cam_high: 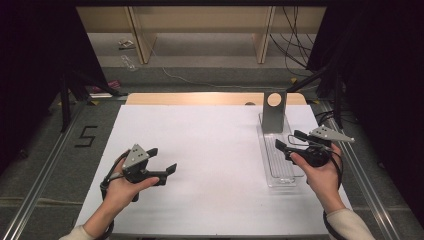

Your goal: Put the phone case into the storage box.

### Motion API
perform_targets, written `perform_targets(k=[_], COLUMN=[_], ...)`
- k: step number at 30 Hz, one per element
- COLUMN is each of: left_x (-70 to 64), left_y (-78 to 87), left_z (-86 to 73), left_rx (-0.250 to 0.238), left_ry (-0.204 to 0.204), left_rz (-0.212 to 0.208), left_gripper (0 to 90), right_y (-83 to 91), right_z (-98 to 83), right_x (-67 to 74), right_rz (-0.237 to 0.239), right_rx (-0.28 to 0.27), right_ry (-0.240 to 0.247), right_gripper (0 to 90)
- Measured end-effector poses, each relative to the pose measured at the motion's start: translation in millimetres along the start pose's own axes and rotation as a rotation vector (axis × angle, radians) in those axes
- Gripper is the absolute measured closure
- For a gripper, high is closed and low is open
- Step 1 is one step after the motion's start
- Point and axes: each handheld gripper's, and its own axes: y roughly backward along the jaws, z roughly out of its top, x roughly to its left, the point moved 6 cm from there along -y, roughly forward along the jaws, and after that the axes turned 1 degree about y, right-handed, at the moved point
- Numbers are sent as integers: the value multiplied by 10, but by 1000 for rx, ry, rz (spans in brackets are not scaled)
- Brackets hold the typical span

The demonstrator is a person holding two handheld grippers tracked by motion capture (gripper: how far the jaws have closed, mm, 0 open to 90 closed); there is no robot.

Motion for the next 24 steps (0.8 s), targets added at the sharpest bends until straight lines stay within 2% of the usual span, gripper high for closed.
perform_targets(k=[13, 24], left_x=[-10, -15], left_y=[-3, 3], left_z=[-5, -2], left_rx=[4, 3], left_ry=[-4, -9], left_rz=[-4, -4], left_gripper=[121, 121], right_y=[88, 157], right_z=[-83, -149], right_x=[107, 132], right_rz=[34, 30], right_rx=[9, 8], right_ry=[-2, 6], right_gripper=[163, 163])
